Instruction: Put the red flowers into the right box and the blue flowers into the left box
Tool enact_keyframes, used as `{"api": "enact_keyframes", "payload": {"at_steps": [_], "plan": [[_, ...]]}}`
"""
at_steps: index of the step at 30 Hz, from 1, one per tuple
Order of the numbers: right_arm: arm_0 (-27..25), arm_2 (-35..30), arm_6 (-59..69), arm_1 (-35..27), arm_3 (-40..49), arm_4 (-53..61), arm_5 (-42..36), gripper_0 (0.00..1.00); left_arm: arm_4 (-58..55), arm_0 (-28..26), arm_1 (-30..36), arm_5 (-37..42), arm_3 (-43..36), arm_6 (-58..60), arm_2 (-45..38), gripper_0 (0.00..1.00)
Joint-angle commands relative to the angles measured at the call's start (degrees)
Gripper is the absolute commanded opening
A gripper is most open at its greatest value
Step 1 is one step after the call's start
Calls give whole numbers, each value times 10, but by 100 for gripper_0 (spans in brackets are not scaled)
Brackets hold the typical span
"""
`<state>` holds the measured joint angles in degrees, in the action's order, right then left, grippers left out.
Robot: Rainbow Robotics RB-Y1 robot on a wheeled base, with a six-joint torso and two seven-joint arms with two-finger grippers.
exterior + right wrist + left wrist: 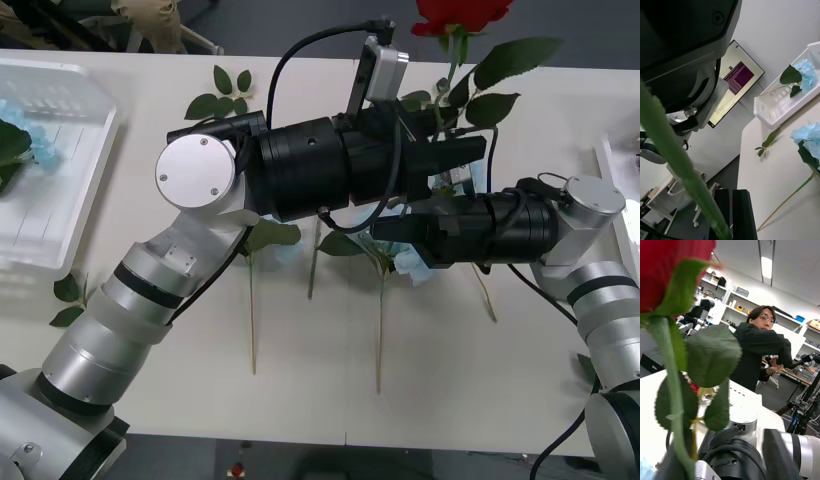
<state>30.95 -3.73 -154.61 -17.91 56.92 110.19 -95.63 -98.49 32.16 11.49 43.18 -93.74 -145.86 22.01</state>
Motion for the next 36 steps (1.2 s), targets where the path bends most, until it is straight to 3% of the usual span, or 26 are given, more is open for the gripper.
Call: {"api": "enact_keyframes", "payload": {"at_steps": [1, 11, 14, 22, 32, 33, 36], "plan": [[19, 4, -4, 3, 16, 1, 5, 0, -5, 5, 1, -3, -22, -37, 3, 100], [19, -2, -4, -19, 16, -2, -2, 0, -5, 5, 1, -3, -22, -37, 3, 100], [17, -36, -4, -25, 16, -37, -15, 0, -5, 5, 1, -3, -22, -37, 3, 100], [17, -204, -4, -68, 16, -212, -104, 0, -5, 5, 1, -3, -22, -37, 3, 100], [17, -236, -4, -129, 15, -286, -113, 0, -4, -12, 3, -11, -8, -38, 1, 100], [18, -249, -4, -165, 15, -345, -104, 0, -1, -23, 13, -7, -13, -39, -14, 100], [20, -255, -4, -189, 15, -387, -92, 0, 10, -22, 46, 14, -29, -33, -33, 100]]}}
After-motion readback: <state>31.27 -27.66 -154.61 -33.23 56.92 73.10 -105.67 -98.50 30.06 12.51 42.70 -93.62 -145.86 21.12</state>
